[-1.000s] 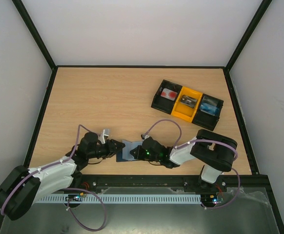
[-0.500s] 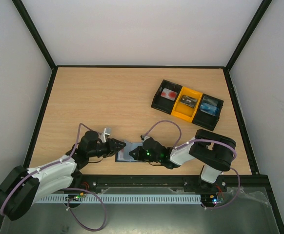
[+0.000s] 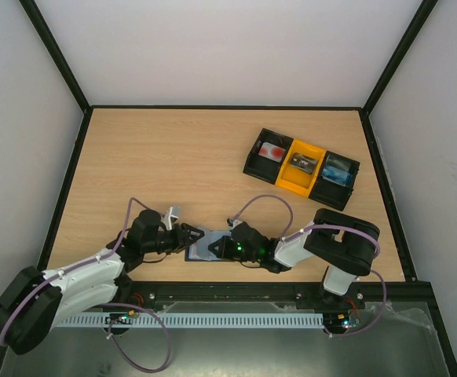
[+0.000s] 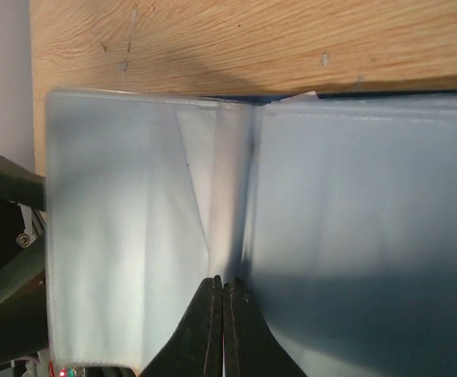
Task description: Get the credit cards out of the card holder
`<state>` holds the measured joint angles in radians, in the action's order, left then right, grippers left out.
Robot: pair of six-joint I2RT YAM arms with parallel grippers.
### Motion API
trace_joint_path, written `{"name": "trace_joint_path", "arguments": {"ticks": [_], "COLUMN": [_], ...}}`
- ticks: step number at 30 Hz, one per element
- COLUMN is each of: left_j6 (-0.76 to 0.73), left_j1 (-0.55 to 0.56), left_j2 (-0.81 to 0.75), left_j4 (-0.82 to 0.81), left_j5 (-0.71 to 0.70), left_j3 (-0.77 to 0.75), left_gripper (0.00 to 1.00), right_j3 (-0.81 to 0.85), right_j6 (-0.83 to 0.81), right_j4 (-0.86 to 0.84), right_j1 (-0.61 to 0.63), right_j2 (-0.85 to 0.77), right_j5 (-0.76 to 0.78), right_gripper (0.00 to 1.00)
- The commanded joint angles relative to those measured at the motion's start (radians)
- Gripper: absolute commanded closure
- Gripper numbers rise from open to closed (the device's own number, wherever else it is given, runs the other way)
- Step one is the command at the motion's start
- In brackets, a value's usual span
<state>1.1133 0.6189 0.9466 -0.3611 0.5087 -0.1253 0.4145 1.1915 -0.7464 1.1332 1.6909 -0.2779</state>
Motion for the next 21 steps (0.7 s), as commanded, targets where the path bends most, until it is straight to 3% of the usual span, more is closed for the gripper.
{"name": "trace_joint_path", "arguments": {"ticks": [1, 11, 17, 21], "left_j6": [-0.081, -0.081, -0.034, -0.011], "left_j1": [0.005, 0.001, 0.002, 0.003], "left_j2": [0.012, 0.092, 0.095, 0.076], "left_j4": [0.136, 0.050, -0.040, -0.058], "left_j5": [-0.092, -0.060, -0.001, 0.004], "left_j3": [-0.055, -0.029, -0.011, -0.009], "left_gripper": [0.45, 0.45, 0.72, 0.75], "right_j3": [-0.014, -0.007, -0.004, -0.005], "right_j6": [0.007, 0.014, 0.011, 0.010], "right_j4": [-0.024, -0.022, -0.022, -0.019], "right_j1": [0.008, 0.008, 0.009, 0.009], "right_j2": [0.019, 0.018, 0.017, -0.027], "right_j5": [0.015, 0.014, 0.012, 0.013], "right_gripper": [0.98, 0.98, 0.97, 0.93]}}
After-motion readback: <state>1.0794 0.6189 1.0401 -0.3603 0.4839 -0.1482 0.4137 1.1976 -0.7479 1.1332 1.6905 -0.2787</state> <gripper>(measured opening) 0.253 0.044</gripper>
